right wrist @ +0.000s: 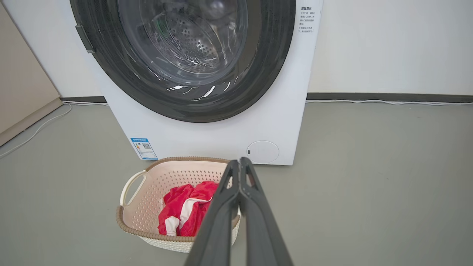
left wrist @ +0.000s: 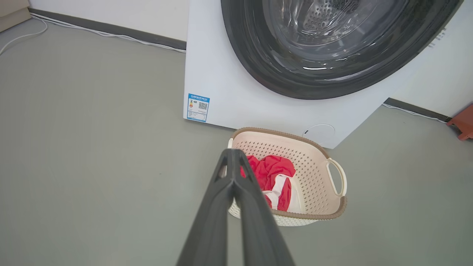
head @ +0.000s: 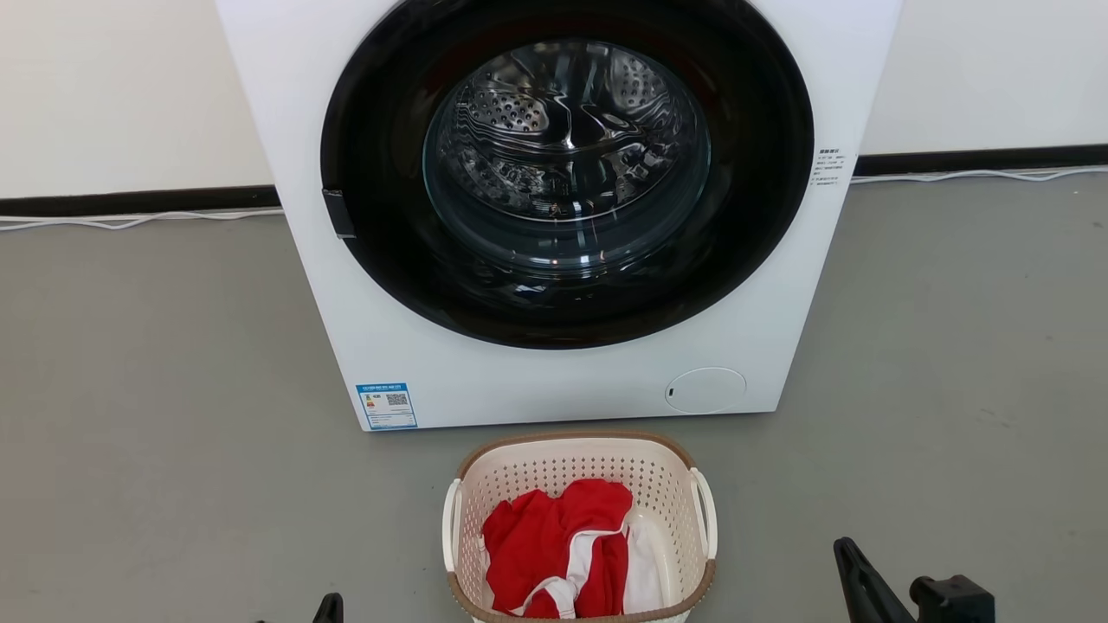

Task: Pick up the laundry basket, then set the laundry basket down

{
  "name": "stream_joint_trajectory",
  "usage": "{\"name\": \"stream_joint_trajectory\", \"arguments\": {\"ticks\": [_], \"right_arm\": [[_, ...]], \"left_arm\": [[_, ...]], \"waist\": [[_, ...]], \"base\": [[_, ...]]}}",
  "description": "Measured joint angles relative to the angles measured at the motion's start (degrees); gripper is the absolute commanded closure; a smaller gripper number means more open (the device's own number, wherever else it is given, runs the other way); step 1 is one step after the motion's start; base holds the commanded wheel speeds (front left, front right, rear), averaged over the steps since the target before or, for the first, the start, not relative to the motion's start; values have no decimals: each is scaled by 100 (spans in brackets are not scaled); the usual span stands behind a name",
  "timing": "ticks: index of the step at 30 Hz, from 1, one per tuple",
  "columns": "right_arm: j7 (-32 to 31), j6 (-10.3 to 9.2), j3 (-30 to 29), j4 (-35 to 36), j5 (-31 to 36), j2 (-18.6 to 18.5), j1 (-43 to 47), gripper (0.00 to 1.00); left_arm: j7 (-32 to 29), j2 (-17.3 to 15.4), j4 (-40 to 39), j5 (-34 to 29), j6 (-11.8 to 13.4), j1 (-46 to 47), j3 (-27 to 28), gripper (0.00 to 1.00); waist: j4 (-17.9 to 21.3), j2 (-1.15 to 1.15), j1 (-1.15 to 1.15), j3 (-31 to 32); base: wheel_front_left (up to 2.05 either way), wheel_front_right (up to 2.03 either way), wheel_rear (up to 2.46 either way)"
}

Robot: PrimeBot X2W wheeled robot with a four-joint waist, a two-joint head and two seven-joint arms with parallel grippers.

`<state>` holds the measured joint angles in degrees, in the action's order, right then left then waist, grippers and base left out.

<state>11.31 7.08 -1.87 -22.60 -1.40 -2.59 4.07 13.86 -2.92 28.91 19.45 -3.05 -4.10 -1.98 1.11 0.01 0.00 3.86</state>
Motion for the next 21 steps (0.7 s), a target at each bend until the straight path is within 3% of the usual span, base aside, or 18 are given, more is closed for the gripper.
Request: {"name": "stream_joint_trajectory", "arguments": {"ticks": [21], "right_arm": [[-292, 0, -77, 143, -1541, 1, -74, 100]], "left_arm": [[-333, 15, -225, 1266, -53, 27, 96, 100]], "waist": [[-19, 0, 1, -73]], "base": [[0, 0, 0]]}}
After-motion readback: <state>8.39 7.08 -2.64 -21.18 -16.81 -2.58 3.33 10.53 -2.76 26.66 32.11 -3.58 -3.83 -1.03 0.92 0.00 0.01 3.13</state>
